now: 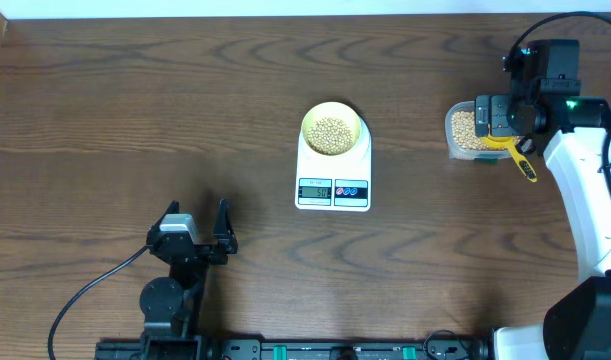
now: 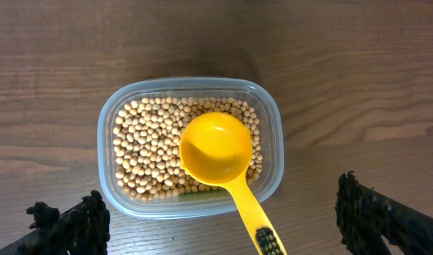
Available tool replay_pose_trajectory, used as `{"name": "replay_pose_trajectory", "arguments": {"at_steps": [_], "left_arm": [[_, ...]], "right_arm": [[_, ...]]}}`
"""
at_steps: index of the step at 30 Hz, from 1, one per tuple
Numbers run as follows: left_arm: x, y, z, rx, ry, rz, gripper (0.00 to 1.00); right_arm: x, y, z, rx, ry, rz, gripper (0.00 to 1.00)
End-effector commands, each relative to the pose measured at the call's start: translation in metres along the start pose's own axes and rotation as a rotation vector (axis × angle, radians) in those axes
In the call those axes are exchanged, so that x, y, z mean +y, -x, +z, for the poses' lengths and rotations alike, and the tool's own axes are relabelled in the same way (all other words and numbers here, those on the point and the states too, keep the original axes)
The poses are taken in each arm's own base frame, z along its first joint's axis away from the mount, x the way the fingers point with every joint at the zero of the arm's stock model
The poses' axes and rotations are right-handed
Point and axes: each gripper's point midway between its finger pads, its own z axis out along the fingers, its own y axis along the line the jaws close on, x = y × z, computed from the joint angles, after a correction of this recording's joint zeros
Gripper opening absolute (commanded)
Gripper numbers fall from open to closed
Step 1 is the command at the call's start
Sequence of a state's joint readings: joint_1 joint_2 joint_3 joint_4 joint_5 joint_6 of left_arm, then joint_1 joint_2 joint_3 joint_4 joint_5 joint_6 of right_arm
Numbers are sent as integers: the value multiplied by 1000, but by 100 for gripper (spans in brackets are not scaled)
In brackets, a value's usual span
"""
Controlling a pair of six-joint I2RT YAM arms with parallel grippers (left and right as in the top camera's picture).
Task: Scoop item into bowl and weigh 50g on scale
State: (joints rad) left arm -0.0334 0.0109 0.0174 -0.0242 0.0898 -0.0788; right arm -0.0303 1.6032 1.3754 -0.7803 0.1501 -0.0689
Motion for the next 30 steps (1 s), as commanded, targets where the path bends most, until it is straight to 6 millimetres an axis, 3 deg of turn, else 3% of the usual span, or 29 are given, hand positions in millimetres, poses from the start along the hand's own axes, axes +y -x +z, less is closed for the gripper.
{"name": "replay_pose_trajectory", "arguments": {"at_steps": [1,30], "left_arm": [[3,-14,0,45,8,-8,87],[3,-14,0,45,8,-8,87]], "right_arm": [[0,10,-9,-35,0,14,99],[-5,9,-9,-32,-27,4,99]]}}
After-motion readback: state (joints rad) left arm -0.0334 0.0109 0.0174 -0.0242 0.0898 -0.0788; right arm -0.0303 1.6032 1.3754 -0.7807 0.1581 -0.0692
